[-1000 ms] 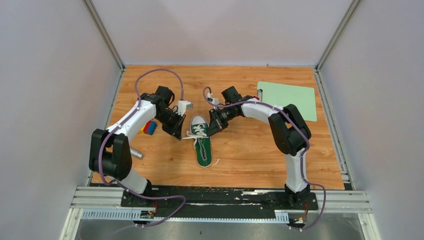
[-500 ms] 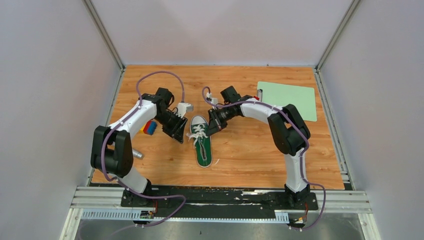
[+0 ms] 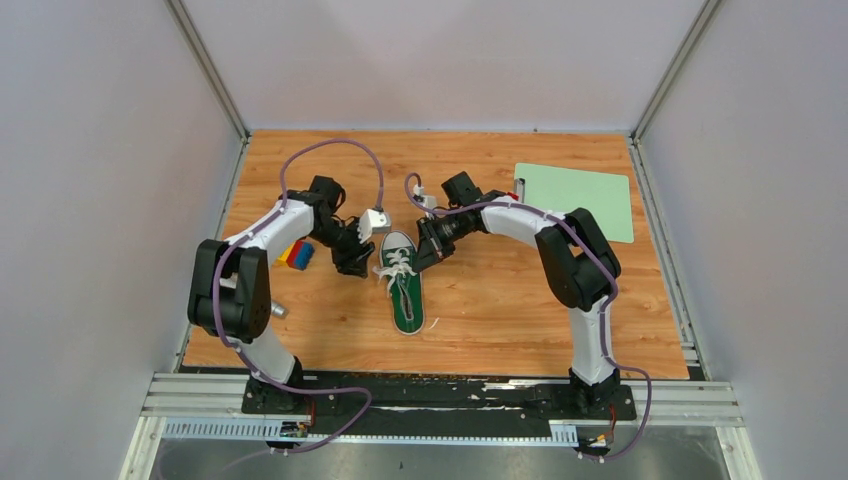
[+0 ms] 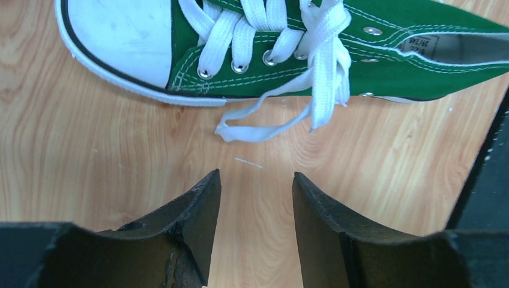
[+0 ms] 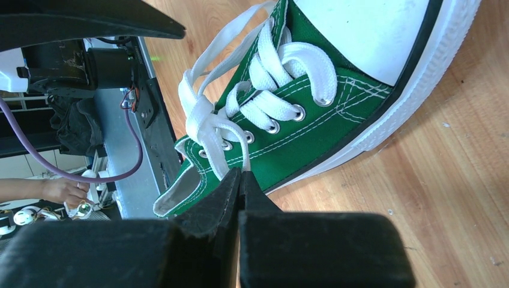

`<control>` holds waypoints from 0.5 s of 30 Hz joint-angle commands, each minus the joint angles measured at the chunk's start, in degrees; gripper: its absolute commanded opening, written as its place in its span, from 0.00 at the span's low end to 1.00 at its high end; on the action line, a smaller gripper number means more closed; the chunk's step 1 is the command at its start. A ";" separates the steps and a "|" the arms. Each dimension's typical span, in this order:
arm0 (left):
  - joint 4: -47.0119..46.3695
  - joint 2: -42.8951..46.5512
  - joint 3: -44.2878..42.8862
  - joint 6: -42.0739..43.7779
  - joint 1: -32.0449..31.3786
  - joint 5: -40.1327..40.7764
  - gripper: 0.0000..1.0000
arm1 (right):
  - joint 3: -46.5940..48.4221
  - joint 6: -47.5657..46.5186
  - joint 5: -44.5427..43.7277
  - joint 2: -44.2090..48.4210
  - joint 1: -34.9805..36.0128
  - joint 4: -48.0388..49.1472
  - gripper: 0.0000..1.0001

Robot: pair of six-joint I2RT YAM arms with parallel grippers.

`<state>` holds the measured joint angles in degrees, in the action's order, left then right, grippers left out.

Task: Tie the shoes
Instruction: Tie the shoelace on the shoe.

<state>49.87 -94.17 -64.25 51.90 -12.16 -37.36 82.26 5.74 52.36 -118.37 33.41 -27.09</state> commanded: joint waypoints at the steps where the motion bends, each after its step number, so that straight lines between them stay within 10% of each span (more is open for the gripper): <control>1: -3.72 -2.20 -1.42 9.01 -0.78 -1.51 0.55 | 1.21 0.28 0.35 -0.63 0.16 0.96 0.00; 9: -9.52 -6.24 -0.54 6.98 -4.82 -0.14 0.50 | 1.08 0.20 0.04 -0.78 0.16 0.91 0.00; 15: -7.92 -7.88 -1.50 3.65 -5.18 4.39 0.03 | -0.88 -0.82 -0.20 0.79 -0.61 0.74 0.00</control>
<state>42.28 -101.49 -64.23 57.60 -17.67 -36.32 82.17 5.72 52.27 -118.96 33.36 -27.09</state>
